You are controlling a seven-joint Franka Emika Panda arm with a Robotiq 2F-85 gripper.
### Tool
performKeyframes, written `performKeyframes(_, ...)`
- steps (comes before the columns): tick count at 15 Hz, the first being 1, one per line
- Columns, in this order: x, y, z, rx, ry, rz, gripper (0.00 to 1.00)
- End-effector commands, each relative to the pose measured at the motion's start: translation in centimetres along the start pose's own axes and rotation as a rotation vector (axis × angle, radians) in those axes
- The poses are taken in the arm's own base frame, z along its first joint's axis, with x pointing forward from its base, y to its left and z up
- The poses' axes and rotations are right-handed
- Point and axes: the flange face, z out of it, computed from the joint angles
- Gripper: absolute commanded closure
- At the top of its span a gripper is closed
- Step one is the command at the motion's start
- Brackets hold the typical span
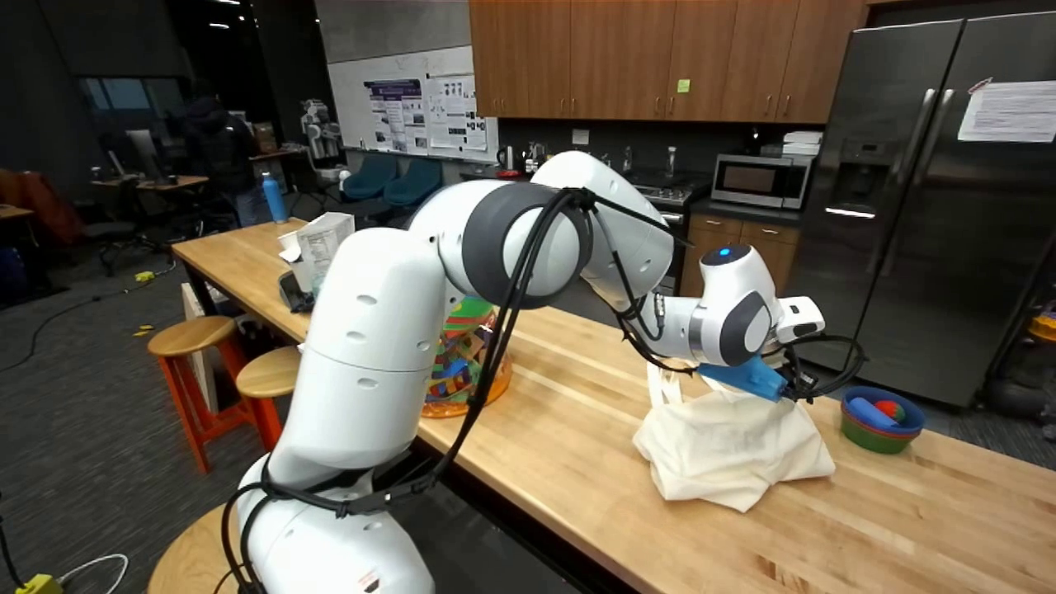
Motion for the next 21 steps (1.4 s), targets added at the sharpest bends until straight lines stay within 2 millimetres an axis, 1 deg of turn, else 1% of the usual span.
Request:
performKeyframes(1,2.8,-1.7,0.4,0.036,0.038,-0.024,0.99)
performKeyframes(5,4.9,-4.9,-0.5,0.116,0.069,-0.052,0.99)
performKeyframes(12,7.1,-11.7,-3.9,0.276,0.117,-0.145,0.99)
performKeyframes(17,7.8,-15.6,-6.2,0.341,0.149,-0.212,0.99)
performKeyframes(21,7.7,-18.5,-7.9,0.396,0.151,-0.259,0.99)
